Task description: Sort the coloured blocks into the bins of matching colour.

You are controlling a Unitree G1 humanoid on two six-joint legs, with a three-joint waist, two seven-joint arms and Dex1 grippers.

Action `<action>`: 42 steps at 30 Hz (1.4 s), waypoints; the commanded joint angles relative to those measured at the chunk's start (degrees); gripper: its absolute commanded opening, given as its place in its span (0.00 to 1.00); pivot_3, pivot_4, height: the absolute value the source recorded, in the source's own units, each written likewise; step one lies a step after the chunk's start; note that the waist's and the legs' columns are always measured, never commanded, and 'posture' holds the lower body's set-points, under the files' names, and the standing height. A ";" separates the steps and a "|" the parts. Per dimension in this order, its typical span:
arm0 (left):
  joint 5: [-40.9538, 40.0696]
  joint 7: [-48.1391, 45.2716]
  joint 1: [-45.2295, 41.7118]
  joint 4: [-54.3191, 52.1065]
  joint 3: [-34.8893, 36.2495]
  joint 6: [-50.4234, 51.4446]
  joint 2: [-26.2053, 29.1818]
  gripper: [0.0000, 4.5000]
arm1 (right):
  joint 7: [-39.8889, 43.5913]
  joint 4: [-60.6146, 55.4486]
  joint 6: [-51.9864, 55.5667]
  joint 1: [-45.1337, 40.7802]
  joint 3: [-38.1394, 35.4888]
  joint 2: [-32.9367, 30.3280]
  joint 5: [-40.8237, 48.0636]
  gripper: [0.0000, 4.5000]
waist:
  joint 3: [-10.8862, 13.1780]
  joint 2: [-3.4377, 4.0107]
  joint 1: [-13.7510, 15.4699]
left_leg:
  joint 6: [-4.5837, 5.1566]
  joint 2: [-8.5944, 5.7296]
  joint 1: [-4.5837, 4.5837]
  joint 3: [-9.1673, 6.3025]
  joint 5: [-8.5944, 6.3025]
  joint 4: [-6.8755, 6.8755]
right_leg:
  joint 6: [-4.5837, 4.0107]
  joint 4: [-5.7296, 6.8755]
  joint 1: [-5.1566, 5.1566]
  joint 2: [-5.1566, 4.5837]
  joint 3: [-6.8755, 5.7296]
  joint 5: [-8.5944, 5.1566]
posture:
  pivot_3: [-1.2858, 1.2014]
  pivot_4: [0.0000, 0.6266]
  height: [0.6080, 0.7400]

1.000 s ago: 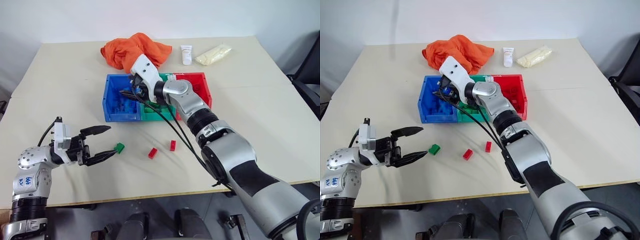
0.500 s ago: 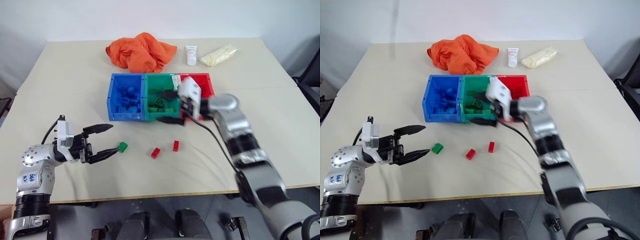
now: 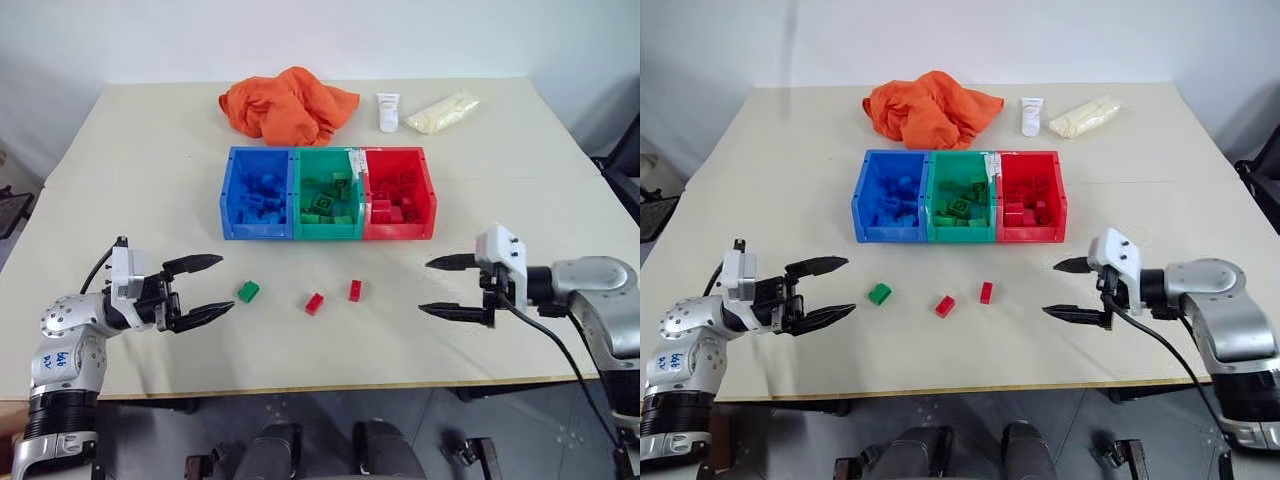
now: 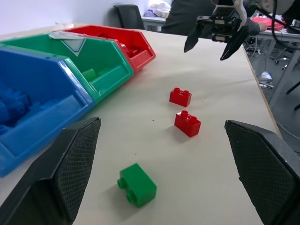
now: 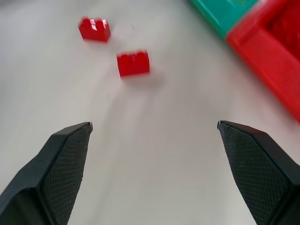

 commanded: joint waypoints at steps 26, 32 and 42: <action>-1.38 -0.12 4.94 -6.58 2.08 0.53 1.26 1.00 | -6.92 15.00 -7.34 -18.46 21.13 18.38 -11.34 0.71 | 0.00 0.00 -0.51 | 0.00 -0.04 -0.01 -0.05 0.00 0.01 | -0.01 0.17 -0.10 0.00 -0.05 0.00 | 0.52 0.24 1.00; -1.25 0.24 4.52 -6.27 1.74 0.51 1.05 1.00 | -7.12 12.56 -6.98 -17.82 19.36 18.22 -10.26 0.32 | 0.00 0.00 -0.51 | -0.01 -0.02 0.00 -0.05 0.00 0.01 | -0.01 0.18 -0.10 0.01 -0.05 0.00 | 0.52 0.24 1.00; -0.39 -0.57 0.67 -3.09 0.13 0.00 0.36 1.00 | -16.47 19.91 -6.90 -29.18 7.60 15.77 -8.99 0.32 | 0.00 0.01 -0.51 | 0.00 -0.05 0.00 -0.04 0.00 0.02 | -0.01 0.17 -0.09 0.00 -0.05 0.00 | 0.52 0.24 1.00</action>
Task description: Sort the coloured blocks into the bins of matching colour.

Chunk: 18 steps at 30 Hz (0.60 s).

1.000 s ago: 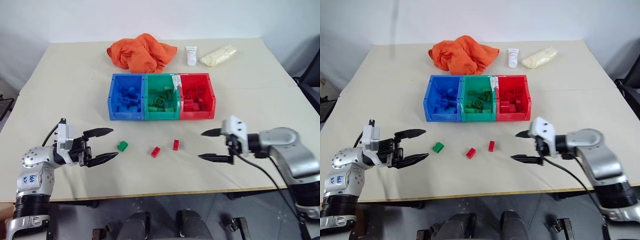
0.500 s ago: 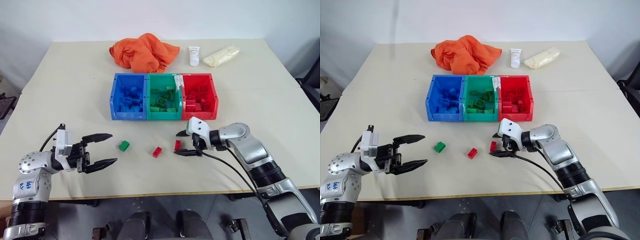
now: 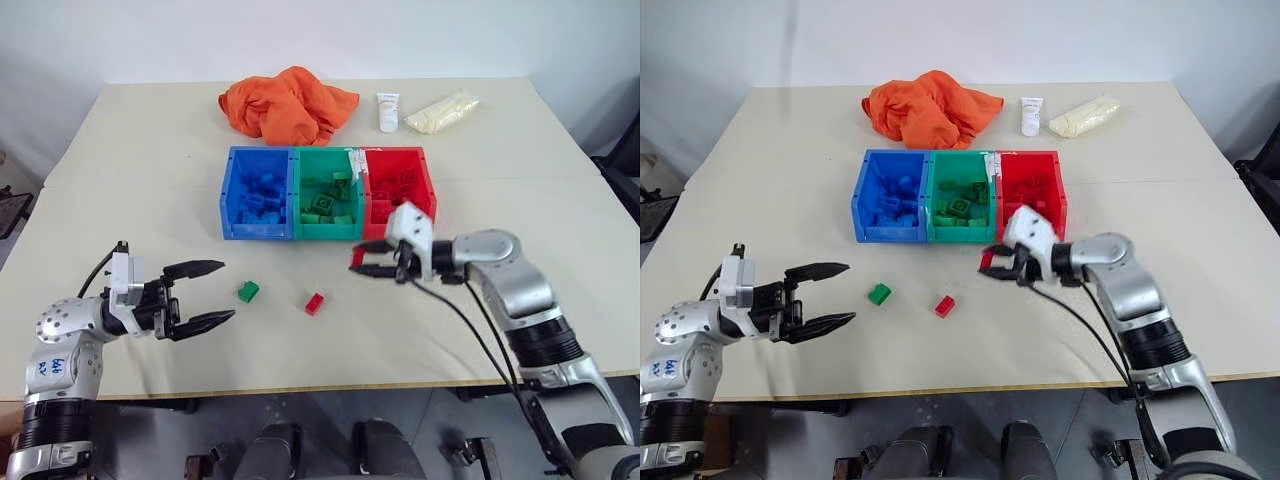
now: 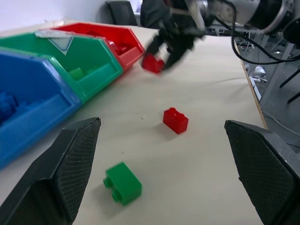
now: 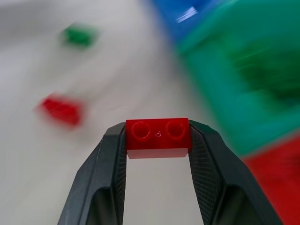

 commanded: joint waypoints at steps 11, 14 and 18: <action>0.45 -1.14 -4.08 2.84 -1.71 -1.61 -0.81 1.00 | -8.21 36.93 -19.20 -20.06 -2.69 1.96 -9.35 0.79 | 0.01 0.01 -0.52 | -0.02 0.03 0.02 0.03 0.00 -0.16 | 0.00 0.12 -0.04 0.02 -0.08 0.00 | 0.52 0.24 1.00; 0.40 -1.36 -4.13 2.98 -1.70 -1.79 -0.64 1.00 | -7.16 37.58 -20.65 -20.63 -3.02 1.73 -9.34 0.99 | 0.01 0.01 -0.54 | -0.02 0.03 0.01 0.03 0.00 -0.15 | 0.00 0.13 -0.03 0.02 -0.09 0.00 | 0.52 0.24 1.00; 0.32 -1.70 -4.02 3.05 -1.54 -1.76 -0.40 1.00 | -1.53 27.97 -18.21 -15.40 -3.38 -0.61 -6.72 0.99 | 0.01 0.01 -0.40 | -0.03 0.05 0.01 0.03 0.01 -0.13 | 0.00 0.13 -0.03 0.02 -0.10 0.00 | 0.52 0.24 1.00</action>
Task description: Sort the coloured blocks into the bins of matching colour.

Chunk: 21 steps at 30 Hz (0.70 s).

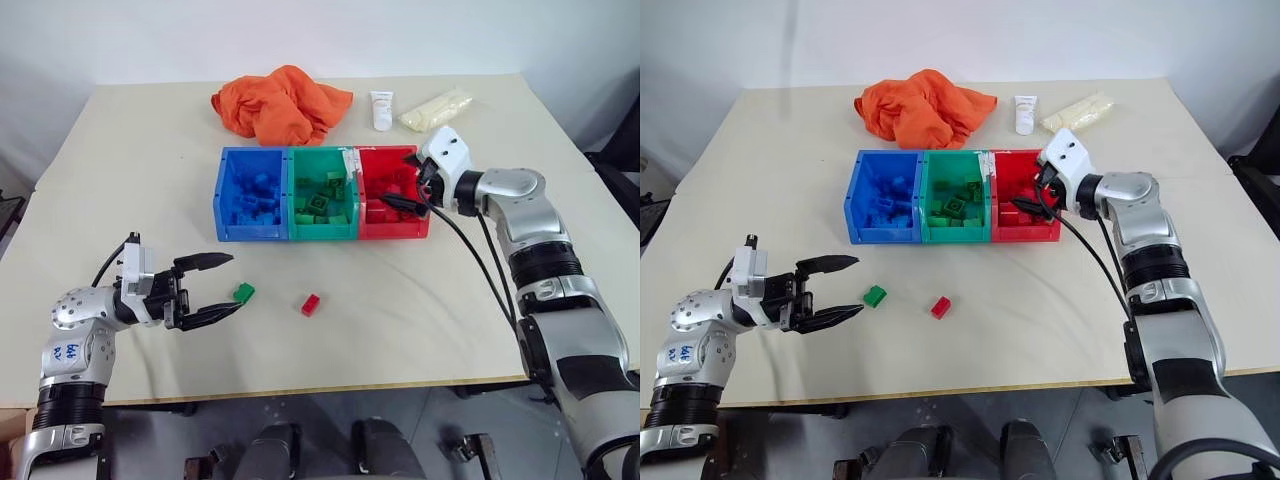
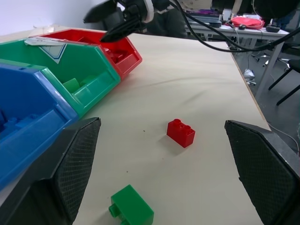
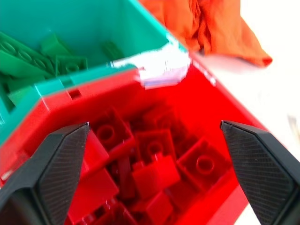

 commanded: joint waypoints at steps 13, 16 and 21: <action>-0.16 -2.47 0.42 1.96 1.90 -1.01 2.37 1.00 | 18.54 -55.75 22.85 42.93 -10.56 -22.90 19.62 0.99 | 0.00 0.00 1.70 | 0.05 -0.02 -0.08 -0.03 -0.03 0.17 | 0.00 -0.31 0.10 -0.02 0.07 0.00 | 0.52 0.24 1.00; -0.36 -3.31 1.01 2.54 2.50 -1.23 3.12 1.00 | 18.10 -59.65 25.03 47.92 -12.48 -25.37 20.58 0.99 | 0.00 0.00 1.80 | 0.04 0.02 -0.03 0.07 -0.02 0.15 | -0.03 -0.35 0.11 -0.02 0.12 -0.02 | 0.52 0.24 1.00; -0.51 -3.45 1.09 2.38 2.63 -1.21 3.21 1.00 | 14.81 -62.12 26.33 43.21 -5.93 -21.42 19.41 0.99 | 0.00 0.00 1.66 | 0.04 0.04 -0.02 0.10 -0.02 0.15 | -0.04 -0.37 0.10 -0.02 0.15 -0.02 | 0.52 0.24 1.00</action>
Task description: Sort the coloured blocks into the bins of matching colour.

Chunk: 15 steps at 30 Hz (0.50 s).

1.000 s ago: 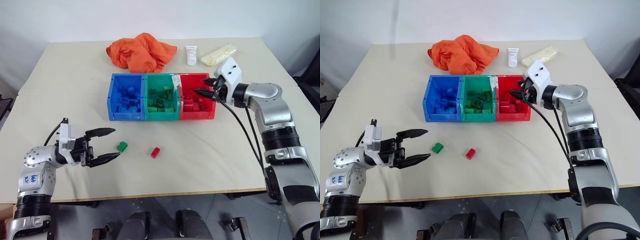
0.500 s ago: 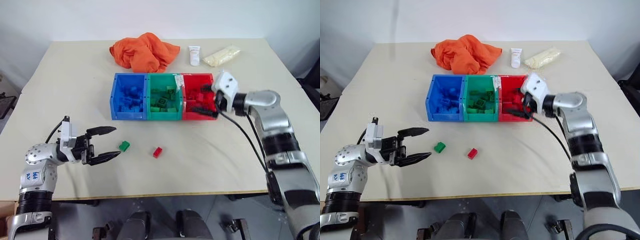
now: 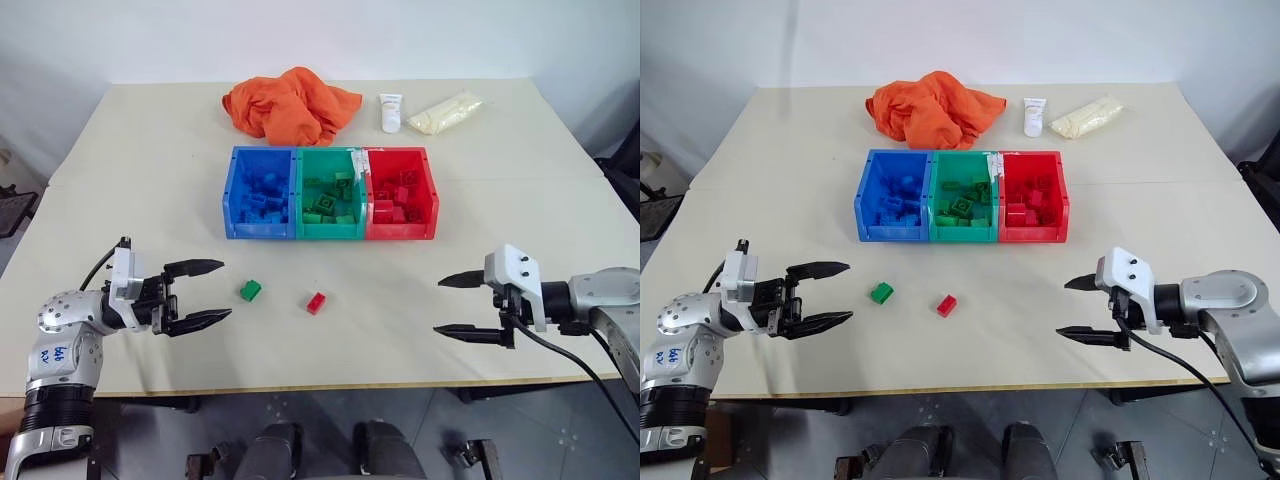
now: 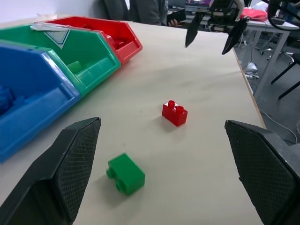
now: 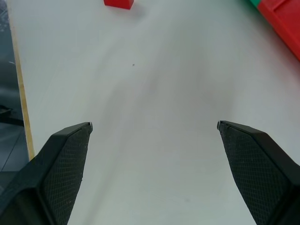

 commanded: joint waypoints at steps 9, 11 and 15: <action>-2.03 -1.67 2.73 -2.00 3.22 0.06 1.26 1.00 | -7.07 5.41 -3.15 -17.44 20.00 18.71 -8.22 0.99 | 0.00 0.00 0.01 | 0.00 -0.02 0.00 0.00 0.00 -0.01 | 0.00 0.10 -0.07 0.00 -0.01 0.00 | 0.52 0.24 1.00; -1.95 -1.60 3.31 -2.04 3.73 -0.05 1.45 1.00 | -6.96 8.30 -4.68 -19.67 22.16 21.81 -9.35 0.99 | 0.00 0.00 -0.01 | 0.00 -0.02 -0.01 -0.01 0.00 -0.01 | 0.00 0.13 -0.08 0.00 -0.01 0.00 | 0.52 0.24 1.00; -1.87 -0.77 3.98 -2.84 4.30 -0.10 1.25 1.00 | -6.09 14.64 -8.49 -22.83 25.35 26.46 -11.73 0.99 | 0.00 -0.01 0.02 | 0.00 -0.04 -0.01 -0.06 0.00 0.01 | 0.00 0.18 -0.07 0.00 -0.06 0.00 | 0.52 0.24 1.00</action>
